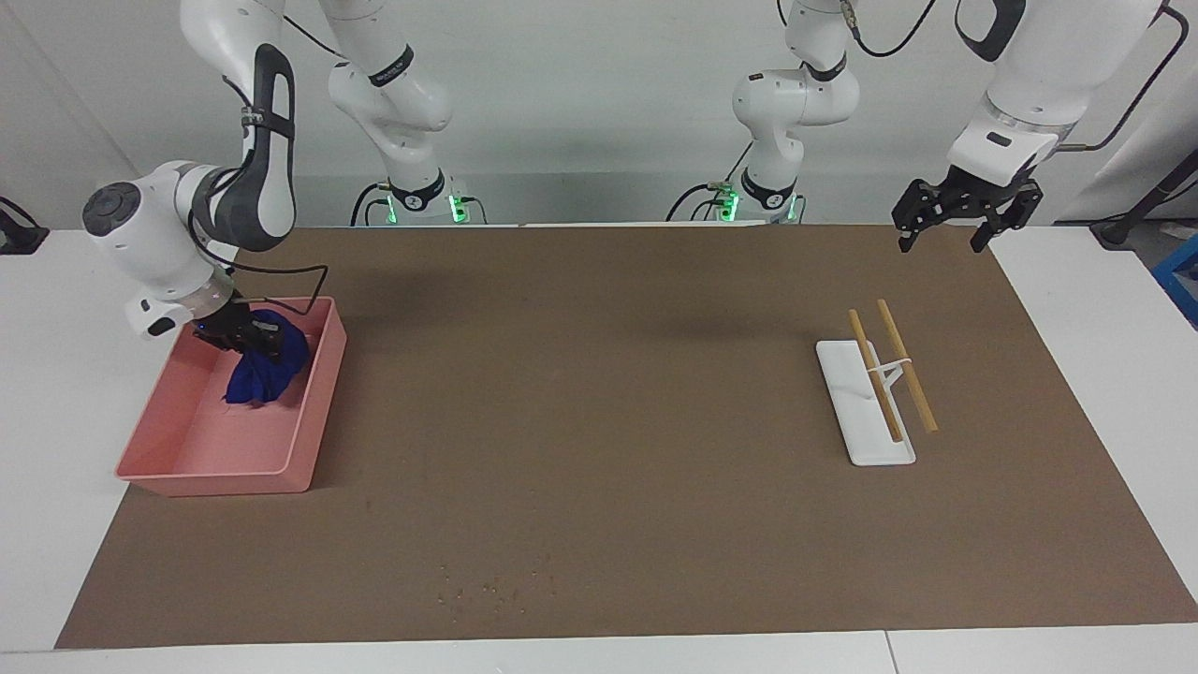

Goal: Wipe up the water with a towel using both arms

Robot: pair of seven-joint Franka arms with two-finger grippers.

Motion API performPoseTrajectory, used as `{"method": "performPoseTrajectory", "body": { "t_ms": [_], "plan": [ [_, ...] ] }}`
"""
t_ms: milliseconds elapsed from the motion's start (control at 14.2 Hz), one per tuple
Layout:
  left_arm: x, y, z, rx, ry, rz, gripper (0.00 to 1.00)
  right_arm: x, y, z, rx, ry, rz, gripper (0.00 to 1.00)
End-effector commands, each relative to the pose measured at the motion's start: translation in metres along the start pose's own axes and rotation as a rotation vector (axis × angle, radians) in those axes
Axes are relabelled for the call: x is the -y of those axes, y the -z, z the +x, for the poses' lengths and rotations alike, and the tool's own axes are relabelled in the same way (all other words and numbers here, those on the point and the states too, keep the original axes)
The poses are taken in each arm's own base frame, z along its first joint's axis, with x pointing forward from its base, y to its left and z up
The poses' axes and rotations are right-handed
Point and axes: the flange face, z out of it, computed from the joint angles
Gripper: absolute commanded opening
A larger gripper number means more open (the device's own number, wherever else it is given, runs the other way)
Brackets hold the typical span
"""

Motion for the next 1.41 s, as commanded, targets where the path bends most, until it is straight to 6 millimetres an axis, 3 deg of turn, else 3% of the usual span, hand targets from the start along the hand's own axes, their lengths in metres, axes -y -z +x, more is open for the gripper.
{"method": "performPoseTrajectory", "body": {
  "t_ms": [0, 212, 353, 494, 848, 989, 1271, 1342],
  "plan": [
    [-0.002, 0.004, -0.007, 0.003, 0.010, -0.013, 1.00, 0.014, 0.034, 0.005, -0.023, 0.048, -0.024, 1.00],
    [-0.002, 0.004, -0.007, 0.003, 0.010, -0.013, 1.00, 0.044, 0.097, 0.019, -0.081, 0.076, -0.037, 1.00],
    [-0.002, 0.004, -0.007, 0.003, 0.010, -0.013, 1.00, 0.077, 0.121, 0.018, -0.069, 0.066, -0.034, 1.00],
    [-0.002, 0.004, -0.007, 0.003, 0.010, -0.013, 1.00, 0.127, 0.136, 0.010, -0.040, 0.045, -0.032, 1.00],
    [-0.002, 0.004, -0.007, 0.003, 0.009, -0.013, 1.00, 0.214, 0.180, 0.007, -0.059, -0.034, -0.031, 1.00],
    [-0.002, 0.004, -0.007, 0.003, 0.010, -0.013, 1.00, 0.227, 0.205, 0.010, -0.064, -0.046, -0.031, 1.00],
    [-0.002, 0.004, -0.007, 0.003, 0.010, -0.013, 1.00, 0.223, 0.258, 0.020, -0.066, -0.049, -0.040, 1.00],
    [-0.002, 0.004, -0.007, 0.003, 0.010, -0.013, 1.00, 0.220, 0.262, 0.018, -0.061, -0.052, -0.041, 1.00]
  ]
}}
